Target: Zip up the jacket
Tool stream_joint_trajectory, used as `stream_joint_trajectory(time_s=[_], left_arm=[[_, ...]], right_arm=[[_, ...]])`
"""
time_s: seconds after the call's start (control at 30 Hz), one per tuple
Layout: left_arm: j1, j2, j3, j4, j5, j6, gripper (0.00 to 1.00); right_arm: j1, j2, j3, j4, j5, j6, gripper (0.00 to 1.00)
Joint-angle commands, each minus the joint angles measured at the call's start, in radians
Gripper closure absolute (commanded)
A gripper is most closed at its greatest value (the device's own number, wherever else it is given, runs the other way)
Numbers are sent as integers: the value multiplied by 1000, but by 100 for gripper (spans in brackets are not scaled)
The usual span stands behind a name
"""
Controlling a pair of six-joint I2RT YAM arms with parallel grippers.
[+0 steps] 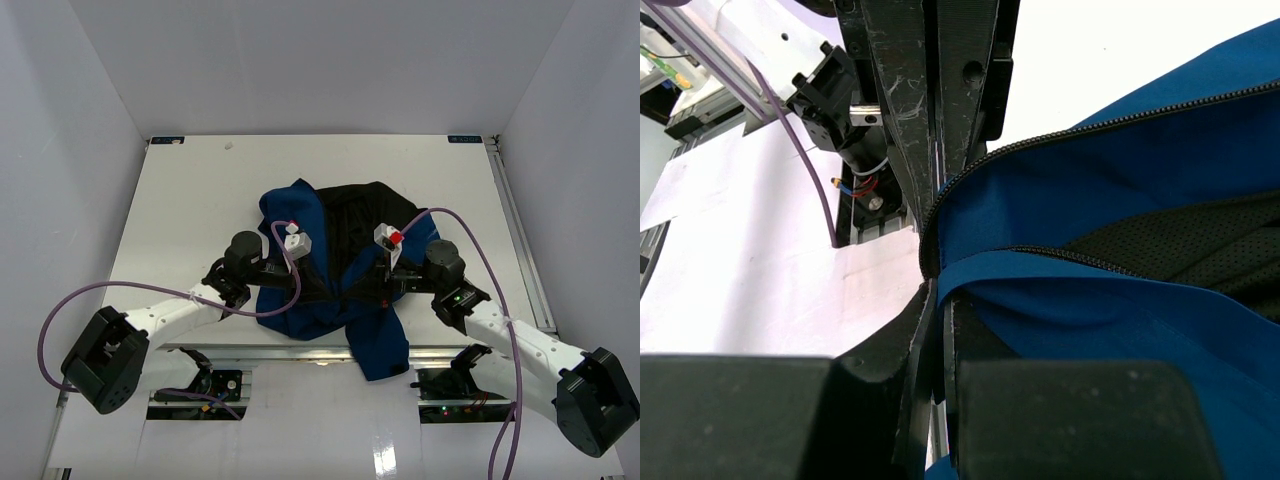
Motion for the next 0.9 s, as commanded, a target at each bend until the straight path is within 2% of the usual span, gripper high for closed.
stream_joint_trajectory(time_s=[0.0, 0.47, 0.87], left_arm=[[-22, -28, 19, -51, 10, 31, 100], [-39, -22, 33, -88, -12, 54, 100], [-50, -6, 46, -131, -46, 78, 100]], right_arm=[[-1, -21, 95, -22, 35, -38, 92], [4, 36, 127, 76, -8, 43, 92], [5, 22, 141, 93, 71, 80, 92]])
